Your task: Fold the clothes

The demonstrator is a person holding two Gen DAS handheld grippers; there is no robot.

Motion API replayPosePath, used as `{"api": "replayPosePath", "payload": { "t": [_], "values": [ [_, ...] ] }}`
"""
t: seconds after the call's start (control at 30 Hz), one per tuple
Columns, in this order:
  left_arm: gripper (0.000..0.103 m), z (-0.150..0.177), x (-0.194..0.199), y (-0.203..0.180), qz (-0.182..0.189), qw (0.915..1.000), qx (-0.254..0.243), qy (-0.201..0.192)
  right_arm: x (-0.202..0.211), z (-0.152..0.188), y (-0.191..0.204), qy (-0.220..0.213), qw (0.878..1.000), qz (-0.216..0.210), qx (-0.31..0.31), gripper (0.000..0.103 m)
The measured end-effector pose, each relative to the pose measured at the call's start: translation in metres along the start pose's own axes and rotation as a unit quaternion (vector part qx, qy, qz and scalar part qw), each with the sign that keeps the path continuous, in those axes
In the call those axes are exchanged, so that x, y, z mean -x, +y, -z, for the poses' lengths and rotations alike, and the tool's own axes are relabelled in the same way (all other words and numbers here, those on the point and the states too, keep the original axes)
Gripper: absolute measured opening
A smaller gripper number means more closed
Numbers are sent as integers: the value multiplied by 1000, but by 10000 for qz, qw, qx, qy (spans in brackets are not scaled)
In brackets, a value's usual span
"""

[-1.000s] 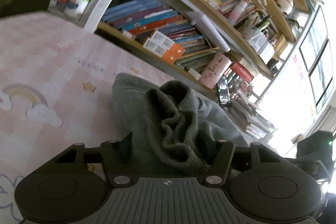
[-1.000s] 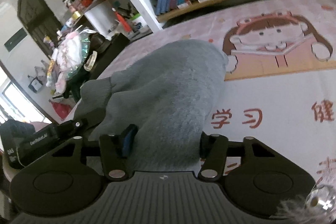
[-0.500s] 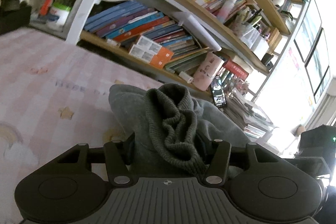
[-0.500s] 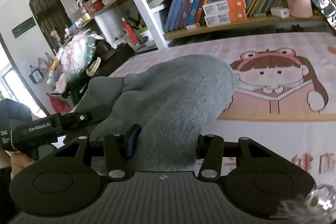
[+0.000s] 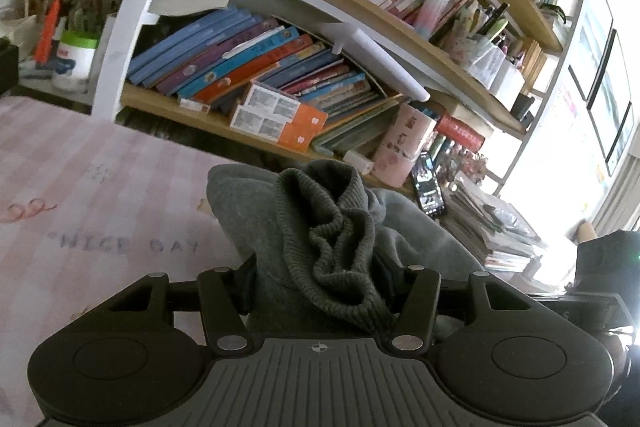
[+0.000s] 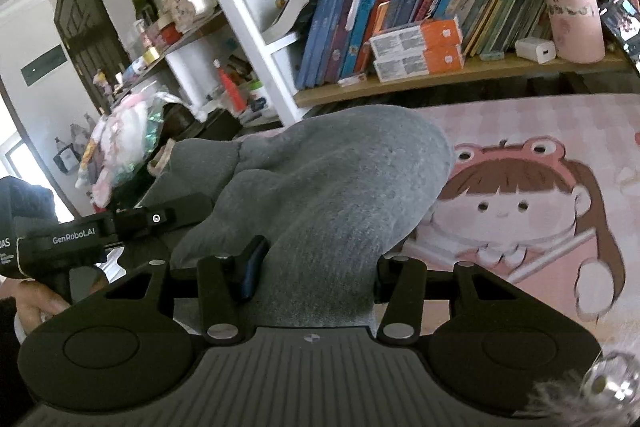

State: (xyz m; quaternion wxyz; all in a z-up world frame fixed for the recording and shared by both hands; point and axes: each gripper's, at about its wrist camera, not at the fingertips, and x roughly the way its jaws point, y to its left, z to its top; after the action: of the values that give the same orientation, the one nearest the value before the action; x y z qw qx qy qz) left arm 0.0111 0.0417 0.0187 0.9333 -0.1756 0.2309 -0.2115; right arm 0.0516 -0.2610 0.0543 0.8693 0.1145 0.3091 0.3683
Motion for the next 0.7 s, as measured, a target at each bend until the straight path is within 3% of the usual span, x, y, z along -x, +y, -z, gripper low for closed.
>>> {"api": "replayPosePath", "payload": {
  "t": [0.4, 0.7],
  "values": [
    [55, -36, -66, 10, -26, 9998, -154, 149, -40, -43, -45, -59, 9999, 120, 9, 46],
    [55, -64, -112, 28, -39, 10000, -74, -14, -75, -72, -78, -157, 9996, 162, -187, 46]
  ]
}}
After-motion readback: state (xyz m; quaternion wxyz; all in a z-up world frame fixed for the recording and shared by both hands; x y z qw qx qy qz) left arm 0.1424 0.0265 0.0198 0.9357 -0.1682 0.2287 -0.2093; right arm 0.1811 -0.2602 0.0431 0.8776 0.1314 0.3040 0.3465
